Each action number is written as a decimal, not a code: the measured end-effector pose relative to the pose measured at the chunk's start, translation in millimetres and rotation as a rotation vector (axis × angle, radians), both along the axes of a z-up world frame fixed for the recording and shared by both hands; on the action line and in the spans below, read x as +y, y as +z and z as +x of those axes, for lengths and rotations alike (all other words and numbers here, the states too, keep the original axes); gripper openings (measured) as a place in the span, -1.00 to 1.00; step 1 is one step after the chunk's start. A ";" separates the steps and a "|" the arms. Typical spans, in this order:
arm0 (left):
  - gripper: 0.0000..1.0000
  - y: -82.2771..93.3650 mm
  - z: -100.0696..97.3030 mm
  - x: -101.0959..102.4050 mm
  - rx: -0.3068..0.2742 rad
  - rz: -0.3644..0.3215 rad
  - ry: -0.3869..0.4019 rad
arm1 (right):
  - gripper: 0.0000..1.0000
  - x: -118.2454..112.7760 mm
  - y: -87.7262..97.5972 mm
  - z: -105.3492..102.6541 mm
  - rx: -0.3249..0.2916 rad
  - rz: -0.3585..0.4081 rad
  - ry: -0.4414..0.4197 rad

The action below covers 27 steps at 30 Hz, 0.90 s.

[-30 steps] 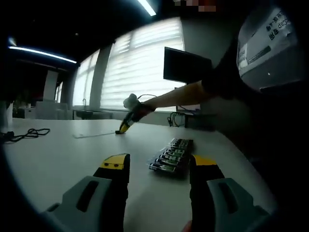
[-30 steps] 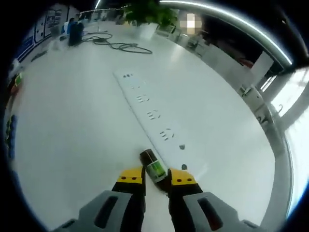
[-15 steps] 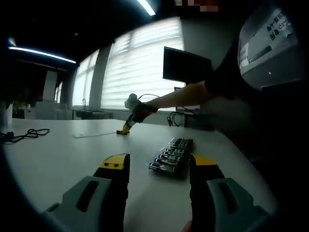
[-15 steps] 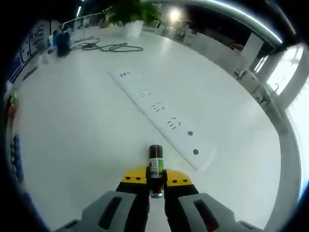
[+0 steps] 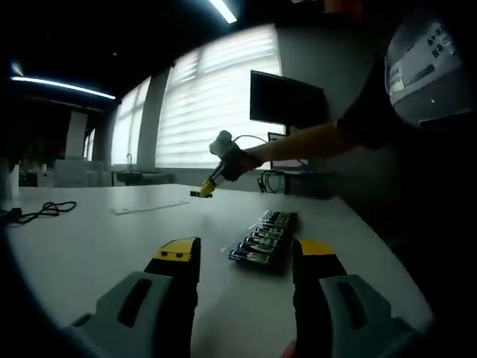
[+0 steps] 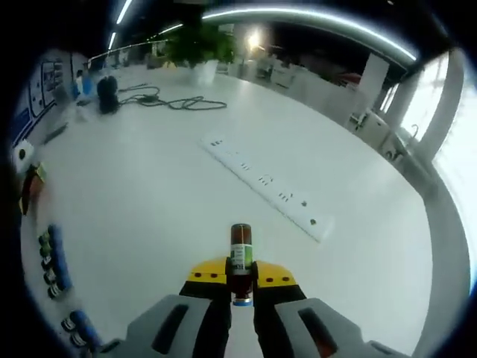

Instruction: Grip medicine bottles put into box

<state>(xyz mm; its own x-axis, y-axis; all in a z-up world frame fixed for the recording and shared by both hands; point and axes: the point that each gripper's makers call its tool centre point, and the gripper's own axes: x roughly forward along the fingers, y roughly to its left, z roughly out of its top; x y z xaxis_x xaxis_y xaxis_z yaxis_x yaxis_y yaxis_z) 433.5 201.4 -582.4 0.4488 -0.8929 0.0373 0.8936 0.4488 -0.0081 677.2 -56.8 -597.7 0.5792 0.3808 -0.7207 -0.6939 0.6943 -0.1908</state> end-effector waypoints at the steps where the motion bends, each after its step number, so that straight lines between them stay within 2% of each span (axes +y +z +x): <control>1: -0.15 -0.2 -0.3 -0.1 -0.001 0.002 -0.001 | -0.87 1.6 6.8 -13.3 -0.007 0.010 0.008; 8: -0.15 -1.5 -1.6 -0.5 -0.013 0.016 0.001 | -0.87 7.3 34.2 -82.6 -0.052 0.043 0.059; 15: -0.15 -3.0 -3.2 -1.3 -0.031 0.035 0.004 | -0.86 14.2 44.8 -140.5 -0.072 0.052 0.103; 20: -0.15 -3.5 -3.1 -1.0 -0.036 0.040 0.008 | -0.86 19.9 43.2 -176.8 -0.082 0.050 0.146; 24: -0.15 -4.2 -2.7 -0.7 -0.040 0.044 0.009 | -0.86 21.8 35.6 -196.0 -0.092 0.037 0.179; 27: -0.15 -4.9 -2.6 -0.8 -0.044 0.050 0.008 | -0.86 19.5 26.2 -206.6 -0.092 -0.018 0.220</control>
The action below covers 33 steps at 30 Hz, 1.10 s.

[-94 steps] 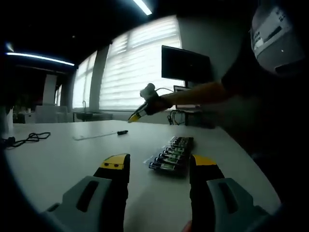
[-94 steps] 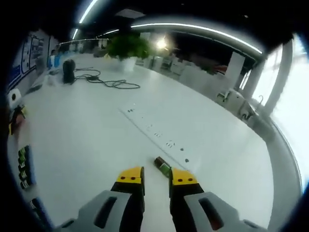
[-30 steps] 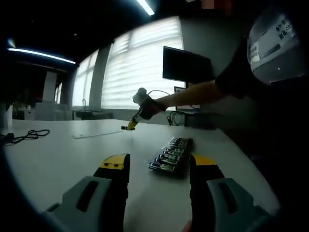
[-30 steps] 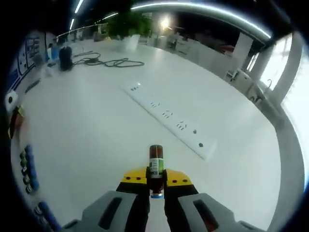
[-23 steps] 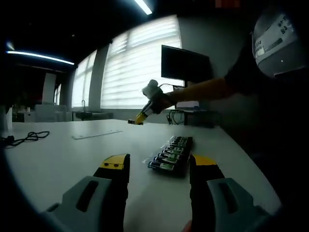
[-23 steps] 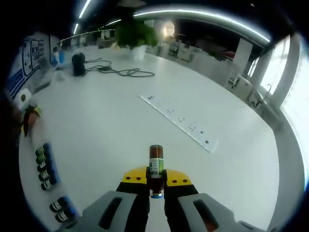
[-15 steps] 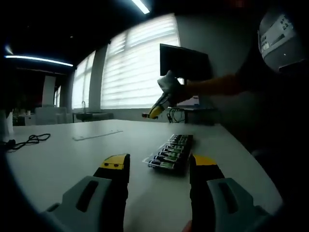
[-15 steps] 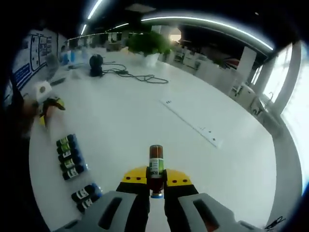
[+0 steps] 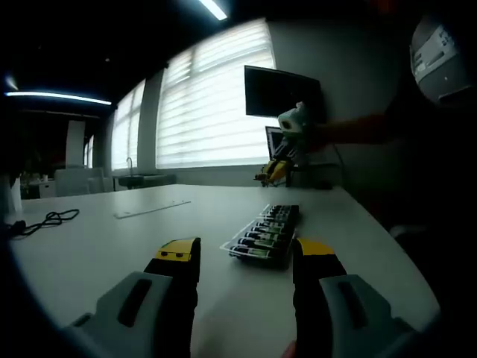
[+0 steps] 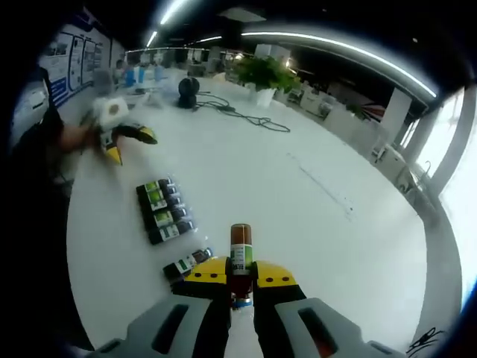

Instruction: Grip medicine bottles put into box

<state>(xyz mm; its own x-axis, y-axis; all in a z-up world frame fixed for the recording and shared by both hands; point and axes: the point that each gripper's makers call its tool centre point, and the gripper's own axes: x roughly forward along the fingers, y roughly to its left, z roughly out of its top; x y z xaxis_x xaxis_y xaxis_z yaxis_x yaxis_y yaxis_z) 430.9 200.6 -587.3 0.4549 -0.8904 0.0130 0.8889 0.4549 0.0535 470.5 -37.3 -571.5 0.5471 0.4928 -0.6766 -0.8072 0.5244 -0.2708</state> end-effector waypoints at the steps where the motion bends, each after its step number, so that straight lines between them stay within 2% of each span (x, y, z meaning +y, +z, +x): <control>1: -0.15 -0.1 0.1 0.2 0.000 0.000 0.000 | -0.86 -0.9 -3.6 -4.5 0.001 -0.015 0.012; 9: -0.15 -0.4 1.5 0.7 0.000 0.001 0.003 | -0.86 -9.4 -4.7 -8.2 0.003 -0.038 0.021; 11: -0.15 -0.4 1.6 0.7 0.000 0.001 0.003 | -0.86 -10.0 -5.6 -8.8 0.001 -0.050 0.036; 13: -0.15 -0.5 1.4 0.5 -0.001 0.002 0.002 | -0.86 -10.0 -7.5 -11.4 -0.011 -0.084 0.086; 15: -0.15 -0.5 1.2 0.3 -0.002 0.003 0.001 | -0.86 -9.6 -8.5 -15.5 -0.035 -0.130 0.161; 18: -0.15 -0.2 1.6 0.5 0.000 -0.001 0.002 | -0.86 -13.7 -11.7 -24.7 -0.041 -0.214 0.274; 23: -0.15 -0.9 0.0 -1.0 -0.006 0.008 -0.002 | -0.87 -15.1 -12.1 -29.1 -0.047 -0.277 0.424; 27: -0.15 1.3 -2.7 0.1 0.007 -0.009 -0.013 | -0.87 -17.7 -18.6 -33.3 -0.048 -0.381 0.618; 33: -0.14 -4.5 -2.8 -2.7 0.005 0.035 0.006 | -0.87 -26.5 -28.2 -26.7 -0.076 -0.483 0.822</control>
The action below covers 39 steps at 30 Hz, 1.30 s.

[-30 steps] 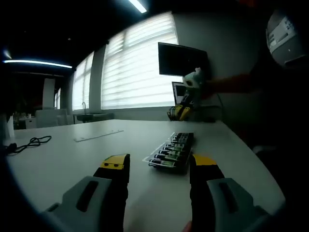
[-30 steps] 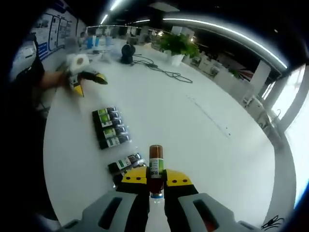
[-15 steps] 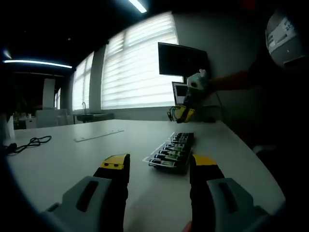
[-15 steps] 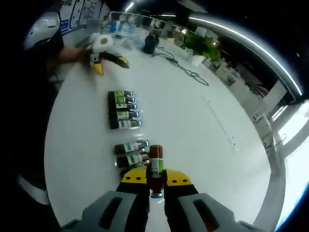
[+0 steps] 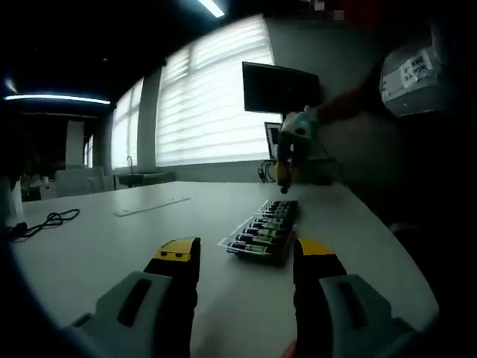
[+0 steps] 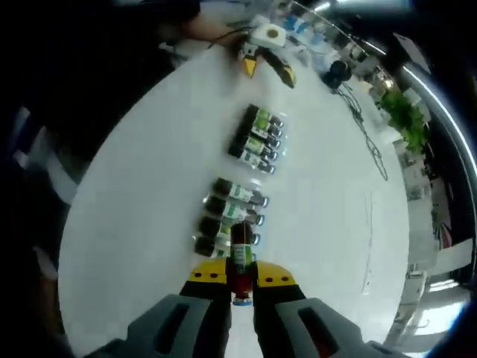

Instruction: Grip medicine bottles put into box

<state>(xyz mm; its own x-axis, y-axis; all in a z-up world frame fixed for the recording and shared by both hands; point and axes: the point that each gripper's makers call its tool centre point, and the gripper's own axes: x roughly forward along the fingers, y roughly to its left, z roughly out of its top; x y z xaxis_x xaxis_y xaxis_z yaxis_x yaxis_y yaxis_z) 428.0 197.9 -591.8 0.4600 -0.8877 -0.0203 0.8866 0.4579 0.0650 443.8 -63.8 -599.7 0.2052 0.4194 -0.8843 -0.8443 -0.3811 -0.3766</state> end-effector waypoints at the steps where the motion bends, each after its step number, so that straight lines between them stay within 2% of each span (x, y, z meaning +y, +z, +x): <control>1: -0.14 -1.5 -0.6 -0.4 0.010 0.005 -0.005 | -0.87 -2.9 -2.0 -0.3 0.009 -0.013 0.023; 5: -0.13 -3.9 -0.5 -1.3 0.055 0.001 -0.028 | -0.88 -12.1 -4.2 -6.6 0.019 -0.071 0.161; 8: -0.11 -1.7 1.6 -0.3 0.081 -0.026 -0.032 | -0.88 -11.4 -1.0 -11.1 -0.008 -0.121 0.292; 10: -0.11 -0.6 1.9 -0.4 0.088 -0.036 -0.033 | -0.88 -9.3 -0.9 -19.3 0.014 -0.137 0.341; 14: -0.12 -0.8 4.6 -0.1 0.101 -0.041 -0.023 | -0.87 -17.8 -5.2 -25.1 0.032 -0.223 0.480; 18: -0.11 0.0 9.1 1.6 0.100 -0.045 0.007 | -0.87 -21.1 -10.6 -11.5 -0.012 -0.313 0.609; 19: -0.11 0.4 9.9 2.4 0.100 -0.047 0.012 | -0.87 -21.1 -10.8 -11.1 0.012 -0.309 0.603; 22: -0.10 0.4 11.5 1.1 0.104 -0.047 0.022 | -0.87 -25.2 -14.1 -9.5 -0.007 -0.369 0.746; 23: -0.10 -0.1 11.6 1.0 0.106 -0.045 0.021 | -0.87 -25.0 -15.9 -14.4 0.019 -0.365 0.758; 26: -0.10 -1.0 11.5 -0.4 0.107 -0.040 0.023 | -0.87 -21.8 -20.4 -19.8 0.029 -0.361 0.788; 27: -0.10 -0.6 12.0 -0.6 0.108 -0.042 0.027 | -0.87 -22.4 -24.4 -23.5 0.025 -0.382 0.872; 33: -0.10 0.6 16.3 4.2 0.118 -0.061 0.033 | -0.87 -32.1 -32.2 -17.3 0.000 -0.410 0.937; 35: -0.09 0.6 16.9 4.3 0.120 -0.064 0.032 | -0.87 -34.1 -32.6 -16.1 -0.024 -0.417 0.990; 39: -0.09 0.4 17.5 4.8 0.121 -0.065 0.030 | -0.86 -32.7 -33.3 -21.9 -0.028 -0.406 1.024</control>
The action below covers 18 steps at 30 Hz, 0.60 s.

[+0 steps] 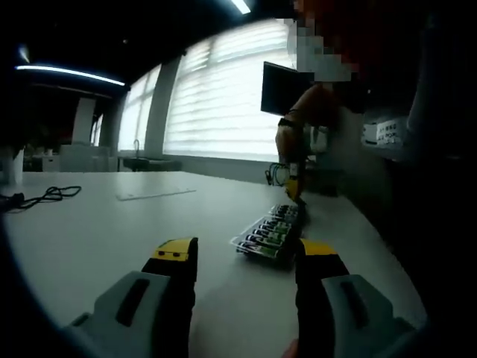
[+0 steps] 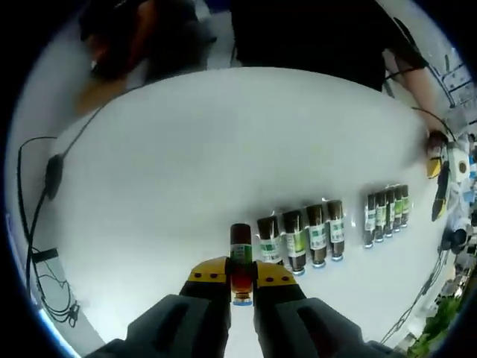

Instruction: Grip medicine bottles put into box

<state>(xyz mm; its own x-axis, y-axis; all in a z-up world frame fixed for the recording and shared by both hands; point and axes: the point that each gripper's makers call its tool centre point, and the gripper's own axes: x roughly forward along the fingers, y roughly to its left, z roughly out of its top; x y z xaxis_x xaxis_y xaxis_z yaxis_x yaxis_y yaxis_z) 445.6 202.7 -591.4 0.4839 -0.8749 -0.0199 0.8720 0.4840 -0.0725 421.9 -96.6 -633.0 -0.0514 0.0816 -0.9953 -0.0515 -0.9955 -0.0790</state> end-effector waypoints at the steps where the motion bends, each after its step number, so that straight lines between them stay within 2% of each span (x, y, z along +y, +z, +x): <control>1: -0.09 0.2 -0.4 0.2 0.000 -0.002 -0.003 | -0.86 -0.3 -0.2 0.2 -0.006 -0.003 0.007; 9: -0.09 2.0 -2.2 1.4 -0.006 -0.014 -0.018 | -0.84 4.2 2.1 4.4 -0.038 0.008 0.041; 11: -0.09 2.7 -3.1 0.9 -0.009 -0.017 -0.022 | -0.74 6.3 2.0 6.0 -0.043 0.020 0.030; 13: -0.09 3.4 -4.1 0.6 -0.012 -0.020 -0.026 | -0.65 7.8 2.8 8.0 -0.050 0.027 0.005; 16: -0.09 3.1 -5.3 -0.3 -0.014 -0.017 -0.032 | -0.69 8.0 4.7 11.3 -0.062 0.050 -0.032; 18: -0.09 2.8 -5.8 -0.9 -0.018 -0.013 -0.032 | -0.71 9.5 6.5 13.5 -0.057 0.096 -0.136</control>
